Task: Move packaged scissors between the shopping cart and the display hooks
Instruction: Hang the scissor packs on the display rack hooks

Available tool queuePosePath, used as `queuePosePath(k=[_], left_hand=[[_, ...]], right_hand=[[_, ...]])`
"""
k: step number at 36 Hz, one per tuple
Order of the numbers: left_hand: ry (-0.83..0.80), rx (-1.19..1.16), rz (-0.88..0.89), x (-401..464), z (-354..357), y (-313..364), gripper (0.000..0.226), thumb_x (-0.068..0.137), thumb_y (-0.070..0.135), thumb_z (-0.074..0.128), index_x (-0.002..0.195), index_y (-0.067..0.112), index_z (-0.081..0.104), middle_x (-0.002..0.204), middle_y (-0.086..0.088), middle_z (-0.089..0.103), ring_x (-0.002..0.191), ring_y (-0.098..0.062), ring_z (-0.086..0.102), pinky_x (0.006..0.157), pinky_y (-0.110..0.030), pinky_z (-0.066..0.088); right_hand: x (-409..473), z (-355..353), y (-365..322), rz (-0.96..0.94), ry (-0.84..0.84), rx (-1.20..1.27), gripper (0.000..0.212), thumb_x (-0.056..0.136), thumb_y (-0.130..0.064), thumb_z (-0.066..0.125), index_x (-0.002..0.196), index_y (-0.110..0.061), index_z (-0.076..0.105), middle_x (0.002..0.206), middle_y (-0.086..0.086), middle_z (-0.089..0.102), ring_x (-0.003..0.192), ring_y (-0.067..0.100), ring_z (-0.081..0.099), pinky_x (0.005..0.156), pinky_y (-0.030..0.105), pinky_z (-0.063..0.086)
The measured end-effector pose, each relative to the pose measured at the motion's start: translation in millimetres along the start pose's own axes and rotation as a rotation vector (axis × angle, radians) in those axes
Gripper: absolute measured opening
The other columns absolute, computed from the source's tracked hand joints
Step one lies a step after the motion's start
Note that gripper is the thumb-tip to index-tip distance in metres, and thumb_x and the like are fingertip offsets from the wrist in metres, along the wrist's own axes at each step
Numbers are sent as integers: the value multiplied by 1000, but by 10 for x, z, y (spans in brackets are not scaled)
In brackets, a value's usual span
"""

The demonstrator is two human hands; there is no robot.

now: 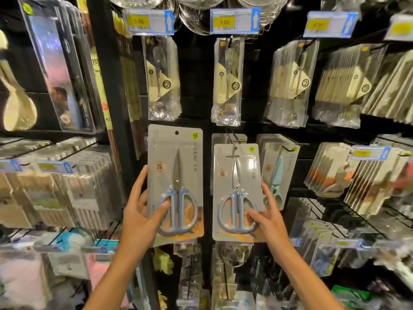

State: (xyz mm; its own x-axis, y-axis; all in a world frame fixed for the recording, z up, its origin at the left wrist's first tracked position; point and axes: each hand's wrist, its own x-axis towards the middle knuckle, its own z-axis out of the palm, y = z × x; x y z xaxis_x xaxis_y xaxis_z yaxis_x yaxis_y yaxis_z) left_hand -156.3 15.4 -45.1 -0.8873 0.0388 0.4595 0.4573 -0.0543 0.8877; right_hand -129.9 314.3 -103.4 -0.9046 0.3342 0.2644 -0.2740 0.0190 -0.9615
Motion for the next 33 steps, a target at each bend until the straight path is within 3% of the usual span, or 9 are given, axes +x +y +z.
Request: queuePosePath(k=[3,9,13,15,17,20,23,25,33], left_hand=[[-1,4,12,33,14,-4,87,89,1,69,155,44,31,125,25,68,118,-6,67,86,-20,58],[-8,6,32,103,47,10,87,90,-1,68,156,40,30,122,32,67,117,-2,66,86,-18,58],[-11,-5,25,124,43,12,86,90,-1,67,155,41,30,121,32,68,115,-3,67,86,-20,59],[-10,-14,20,130,39,8,86,89,0,67,155,42,31,121,30,68,115,-4,67,86,-21,59],[-8,-18,21,143,28,2,86,87,4,69,154,44,32,124,27,68,117,-6,67,88,-23,59],[-9,-11,33,164,20,10,87,87,4,69,155,43,31,126,27,67,119,-6,66,91,-24,59],[-17,-16,44,181,18,33,87,89,-2,67,156,40,31,123,31,67,117,-4,66,87,-21,59],[-20,-13,51,193,8,49,87,89,-3,67,156,39,31,123,31,67,117,-4,66,87,-21,58],[-13,-4,62,229,-68,89,87,88,-1,68,155,40,32,130,18,68,120,-11,66,90,-26,59]], right_hand=[[74,-25,53,20,7,-3,79,95,-1,62,149,-50,33,92,23,68,71,38,55,69,50,53],[215,14,133,17,-30,-126,83,97,0,59,154,-46,21,86,-9,76,76,42,63,77,50,57],[288,107,215,0,-10,-299,84,101,-11,56,147,-65,12,144,-11,56,87,28,69,70,39,61],[341,128,242,-43,-14,-379,82,103,-17,53,148,-65,4,163,-13,28,118,29,62,89,41,59],[394,167,223,-53,-19,-410,81,104,-18,51,152,-57,-2,164,-16,21,117,33,60,96,47,56],[504,227,193,-24,-25,-445,81,105,-15,49,157,-41,-6,143,-23,44,112,43,55,94,54,49],[665,268,182,35,-35,-495,80,105,-16,47,158,-34,-10,152,7,47,120,43,56,97,49,51],[788,280,200,63,-57,-537,82,106,-19,46,157,-35,-15,160,5,34,112,33,64,90,41,54],[1216,307,301,143,-45,-651,84,106,-18,44,155,-32,-23,141,27,52,119,50,56,99,60,46]])
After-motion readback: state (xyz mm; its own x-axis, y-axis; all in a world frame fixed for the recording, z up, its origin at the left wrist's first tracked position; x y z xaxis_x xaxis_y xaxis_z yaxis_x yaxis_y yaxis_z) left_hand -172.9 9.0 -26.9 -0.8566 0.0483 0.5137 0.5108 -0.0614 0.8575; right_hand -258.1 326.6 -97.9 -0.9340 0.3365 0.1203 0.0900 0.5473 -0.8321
